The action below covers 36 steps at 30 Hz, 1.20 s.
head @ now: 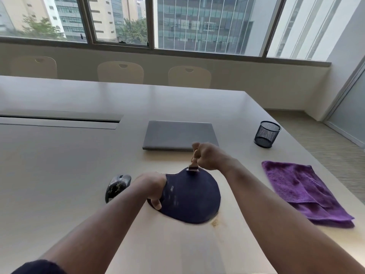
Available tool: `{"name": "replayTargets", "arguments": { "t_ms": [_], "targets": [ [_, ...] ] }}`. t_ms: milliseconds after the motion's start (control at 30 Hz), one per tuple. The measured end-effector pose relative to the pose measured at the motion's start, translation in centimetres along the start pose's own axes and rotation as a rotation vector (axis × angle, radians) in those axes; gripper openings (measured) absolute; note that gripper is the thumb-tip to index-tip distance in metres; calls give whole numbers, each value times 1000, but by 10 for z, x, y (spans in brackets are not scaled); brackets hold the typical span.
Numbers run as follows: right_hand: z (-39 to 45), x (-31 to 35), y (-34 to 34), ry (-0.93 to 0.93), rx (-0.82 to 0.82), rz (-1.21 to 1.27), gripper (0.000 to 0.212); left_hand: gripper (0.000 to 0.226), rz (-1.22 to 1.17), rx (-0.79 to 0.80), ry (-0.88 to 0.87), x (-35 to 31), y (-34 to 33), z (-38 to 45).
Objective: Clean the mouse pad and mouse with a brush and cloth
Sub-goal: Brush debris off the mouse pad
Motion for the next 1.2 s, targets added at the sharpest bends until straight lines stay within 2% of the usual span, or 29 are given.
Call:
{"name": "replayTargets", "arguments": {
  "t_ms": [133, 267, 300, 467, 500, 600, 633, 767, 800, 900, 933, 1033, 1067, 1200],
  "targets": [
    [0, -5, 8, -71, 186, -33, 29, 73, 1, 19, 10, -2, 2, -1],
    [-5, -8, 18, -12, -29, -63, 30, 71, 20, 32, 18, -5, 4, -4],
    [-8, -12, 16, -10, -41, -60, 30, 71, 21, 29, 19, -5, 4, -5],
    [-15, -19, 15, -104, 231, 3, 22, 66, 7, 29, 7, -6, 6, -9],
    [-15, -18, 17, -105, 211, 21, 22, 66, 9, 32, 5, -7, 6, -9],
    [-18, -20, 20, -78, 13, -53, 18, 67, 7, 33, 10, -7, 6, -9],
    [-20, -22, 19, -87, 2, -66, 16, 68, 5, 30, 10, -6, 6, -9],
    [-25, -25, 12, -147, 251, 26, 20, 71, -5, 21, 5, -4, 4, -7],
    [-26, -24, 14, -136, 241, 31, 20, 72, -2, 23, 7, -4, 4, -6],
    [-27, -26, 20, -75, 69, -35, 23, 75, -14, 23, 13, -2, 2, -3],
    [-29, -28, 19, -76, 76, -29, 24, 76, -22, 21, 13, -1, 2, -3],
    [-37, -31, 7, -131, 293, 67, 25, 77, -45, 19, 13, -1, 1, -2],
    [-39, -32, 6, -130, 306, 92, 24, 77, -48, 20, 11, -1, 1, -2],
    [-41, -32, 15, -37, 72, 55, 12, 74, -62, 19, 9, 0, 0, -1]
  ]
}}
Point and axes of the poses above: each hand's wrist, its own z-axis towards the middle knuckle, its own y-axis out of the back of the hand, x = y × z, the point moved 4 cm from there along z, towards the middle knuckle, and after that the axes turned 2 degrees about -y, right-handed, at the moved point
